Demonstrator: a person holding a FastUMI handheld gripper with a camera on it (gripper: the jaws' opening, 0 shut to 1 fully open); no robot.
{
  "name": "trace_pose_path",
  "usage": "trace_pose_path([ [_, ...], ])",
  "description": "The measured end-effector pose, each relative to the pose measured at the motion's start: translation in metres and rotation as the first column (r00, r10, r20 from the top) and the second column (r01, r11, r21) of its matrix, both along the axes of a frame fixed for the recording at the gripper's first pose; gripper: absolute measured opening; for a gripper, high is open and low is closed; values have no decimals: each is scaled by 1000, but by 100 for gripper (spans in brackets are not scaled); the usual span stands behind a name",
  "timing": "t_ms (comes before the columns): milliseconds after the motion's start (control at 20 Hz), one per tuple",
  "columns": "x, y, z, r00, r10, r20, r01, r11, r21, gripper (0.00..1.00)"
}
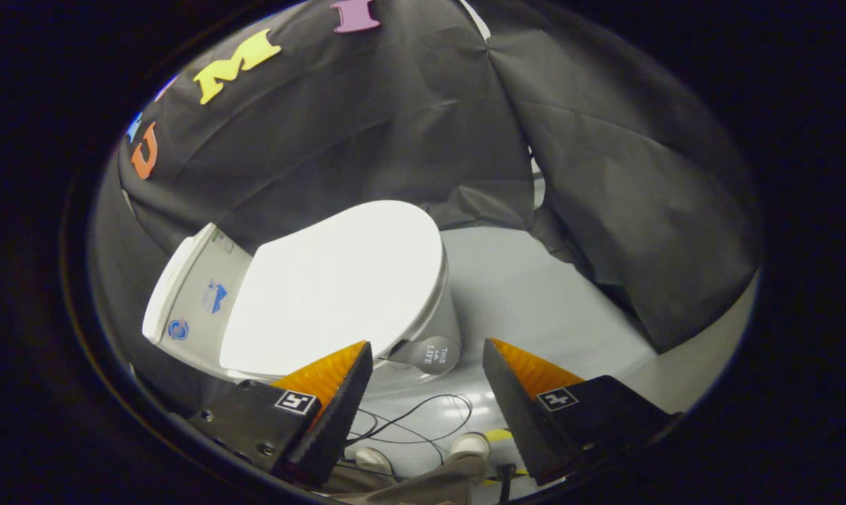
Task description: Open the toilet lid.
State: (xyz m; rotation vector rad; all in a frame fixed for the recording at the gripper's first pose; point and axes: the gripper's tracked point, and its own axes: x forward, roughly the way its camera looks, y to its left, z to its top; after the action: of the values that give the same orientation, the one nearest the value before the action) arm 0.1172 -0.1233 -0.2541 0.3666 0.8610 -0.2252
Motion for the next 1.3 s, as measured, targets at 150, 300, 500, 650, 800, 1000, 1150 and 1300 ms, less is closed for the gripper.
trace_pose_path([
  [150,2,5,-18,999,-20,-45,25,994,105,98],
  [300,2,7,-29,997,-61,-50,70,976,206,88],
  [500,8,2,-44,996,-87,-38,94,961,261,83],
  [650,9,1,-54,993,-109,-49,119,937,329,79],
  [800,12,-2,-62,987,-149,-57,160,907,389,64],
  [1000,13,4,-66,985,-167,-51,171,863,476,48],
  [1150,14,0,-66,980,-197,-36,188,837,514,39],
  [1300,15,-6,-60,967,-252,-30,222,784,580,30],
])
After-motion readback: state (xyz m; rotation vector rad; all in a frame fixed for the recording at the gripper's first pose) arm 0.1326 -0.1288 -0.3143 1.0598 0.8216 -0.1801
